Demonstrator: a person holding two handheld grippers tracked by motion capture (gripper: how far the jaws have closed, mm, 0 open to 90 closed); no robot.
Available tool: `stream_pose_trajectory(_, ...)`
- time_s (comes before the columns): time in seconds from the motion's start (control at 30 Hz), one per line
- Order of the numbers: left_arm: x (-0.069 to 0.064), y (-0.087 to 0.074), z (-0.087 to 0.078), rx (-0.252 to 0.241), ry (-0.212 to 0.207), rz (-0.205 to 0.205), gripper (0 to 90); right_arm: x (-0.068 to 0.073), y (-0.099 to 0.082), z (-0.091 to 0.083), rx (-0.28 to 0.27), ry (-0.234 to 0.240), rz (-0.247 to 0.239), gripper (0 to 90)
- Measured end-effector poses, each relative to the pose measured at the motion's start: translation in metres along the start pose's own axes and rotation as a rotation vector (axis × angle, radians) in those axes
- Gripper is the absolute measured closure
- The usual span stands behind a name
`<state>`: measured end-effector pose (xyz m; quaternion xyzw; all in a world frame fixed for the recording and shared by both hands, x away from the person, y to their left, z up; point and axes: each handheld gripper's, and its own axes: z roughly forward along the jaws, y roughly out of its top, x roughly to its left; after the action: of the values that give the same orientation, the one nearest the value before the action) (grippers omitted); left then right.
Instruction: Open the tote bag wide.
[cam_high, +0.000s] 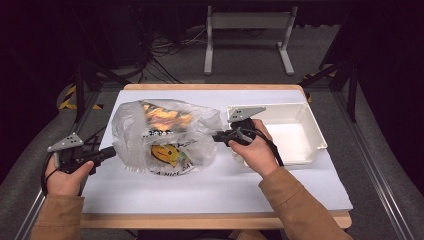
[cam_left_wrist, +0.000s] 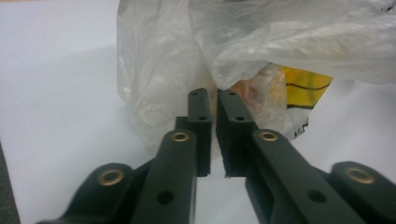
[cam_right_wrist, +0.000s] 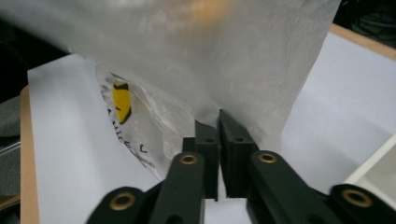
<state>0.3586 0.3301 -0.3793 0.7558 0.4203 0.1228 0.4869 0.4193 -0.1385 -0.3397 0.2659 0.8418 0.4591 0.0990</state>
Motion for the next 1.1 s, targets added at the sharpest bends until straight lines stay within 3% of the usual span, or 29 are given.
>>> stream_pose_trajectory(0.4, -0.027, 0.029, -0.040, -0.112, 0.042, 0.067, 71.6, 0.016, 0.010, -0.045, -0.089, -0.028, -0.059, 65.6)
stream_pose_trajectory(0.57, -0.035, 0.045, -0.049, -0.146, 0.056, 0.099, 67.5, 0.016, 0.015, -0.058, -0.120, -0.043, -0.069, 63.1)
stream_pose_trajectory(0.77, -0.043, 0.065, -0.052, -0.175, 0.064, 0.116, 57.1, 0.012, 0.039, -0.082, -0.193, -0.093, -0.099, 59.2)
stream_pose_trajectory(0.8, -0.044, 0.067, -0.051, -0.178, 0.065, 0.115, 57.1, 0.012, 0.039, -0.082, -0.193, -0.093, -0.099, 59.2)
stream_pose_trajectory(0.83, -0.045, 0.071, -0.049, -0.181, 0.067, 0.117, 49.9, 0.009, 0.047, -0.083, -0.212, -0.100, -0.099, 55.3)
stream_pose_trajectory(0.93, -0.044, 0.082, -0.041, -0.185, 0.063, 0.112, 42.9, 0.003, 0.057, -0.080, -0.233, -0.089, -0.090, 52.9)
stream_pose_trajectory(1.1, -0.042, 0.095, -0.029, -0.185, 0.064, 0.108, 35.7, -0.007, 0.072, -0.058, -0.241, -0.052, -0.074, 45.1)
